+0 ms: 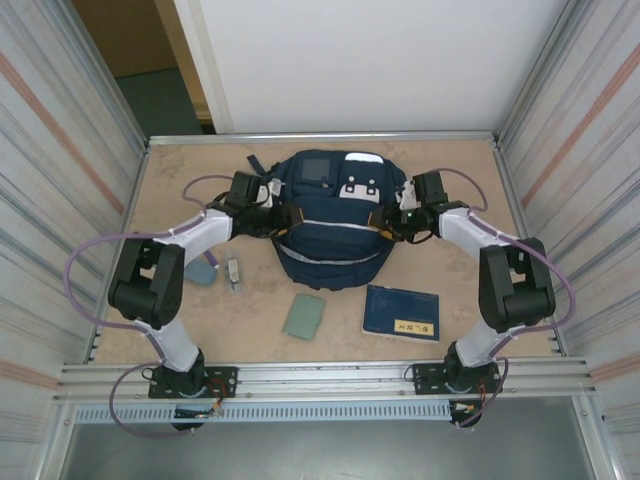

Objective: Pack the student bag

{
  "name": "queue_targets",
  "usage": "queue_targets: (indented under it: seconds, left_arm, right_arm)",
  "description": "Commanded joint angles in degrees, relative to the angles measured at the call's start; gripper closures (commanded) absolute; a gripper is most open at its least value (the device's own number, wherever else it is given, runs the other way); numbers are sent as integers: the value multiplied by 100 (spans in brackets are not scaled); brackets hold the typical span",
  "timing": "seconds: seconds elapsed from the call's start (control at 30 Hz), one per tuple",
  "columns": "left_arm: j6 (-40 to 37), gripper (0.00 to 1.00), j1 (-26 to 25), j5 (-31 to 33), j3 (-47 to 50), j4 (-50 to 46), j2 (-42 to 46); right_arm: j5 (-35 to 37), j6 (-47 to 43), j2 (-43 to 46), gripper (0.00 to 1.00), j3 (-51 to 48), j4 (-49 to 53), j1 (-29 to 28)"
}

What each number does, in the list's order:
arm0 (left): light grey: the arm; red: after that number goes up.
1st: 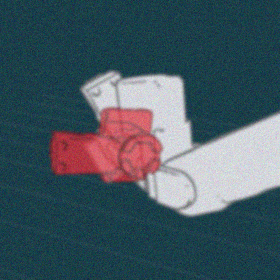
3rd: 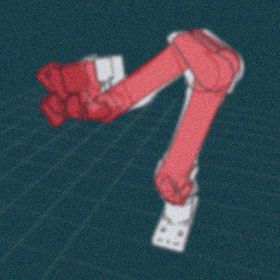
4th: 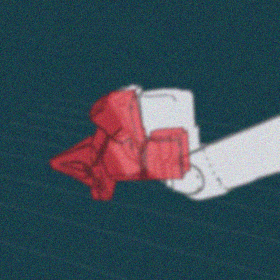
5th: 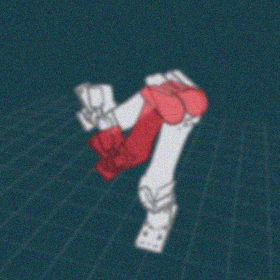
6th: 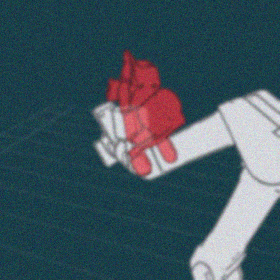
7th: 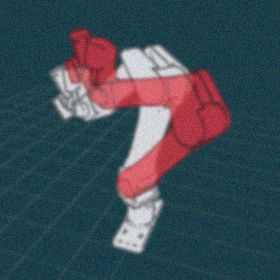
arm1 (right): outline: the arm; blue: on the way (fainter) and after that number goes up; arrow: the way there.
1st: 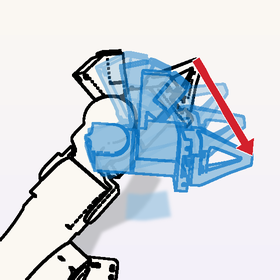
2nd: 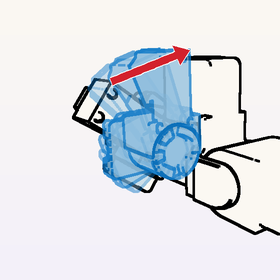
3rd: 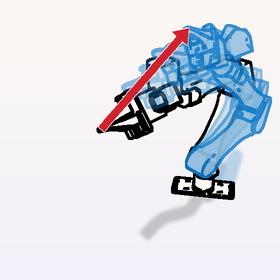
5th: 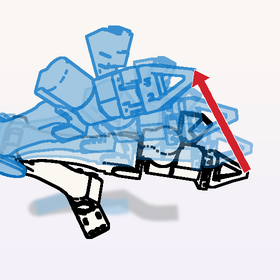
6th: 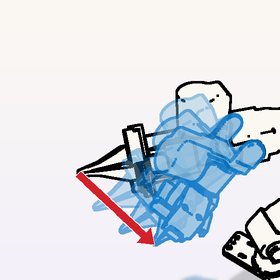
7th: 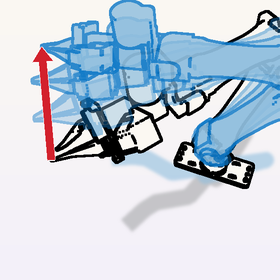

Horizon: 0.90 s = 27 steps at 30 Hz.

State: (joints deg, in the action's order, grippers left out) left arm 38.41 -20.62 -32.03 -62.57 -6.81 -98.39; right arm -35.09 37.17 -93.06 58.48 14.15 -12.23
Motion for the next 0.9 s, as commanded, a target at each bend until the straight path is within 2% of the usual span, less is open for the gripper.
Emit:
queue_targets:
  seconds: [0.0, 0.1, 0.2, 0.53, 0.67, 0.87]
  left_arm:
    - [-19, 58, -161, -815, -201, 853, 547]
    - [80, 58, -146, -473, -152, 1075, 755]
    - [-93, 58, -136, -206, -467, 665, 839]
    - [-40, 58, -146, -148, -666, 1124, 820]
    - [-233, 57, -151, -9, -718, 969, 838]
    - [-516, 57, -170, 301, -471, 884, 603]
  right_arm:
    - [-894, 485, 602, 61, 158, -758, -122]
    - [-814, 553, 752, 61, 276, -809, -138]
    - [-774, 658, 809, 61, 434, -826, -134]
    - [-632, 627, 799, 59, 566, -1145, -175]
    - [-550, 601, 837, 58, 551, -1222, -190]
    - [208, -57, 837, 57, 463, -630, -242]
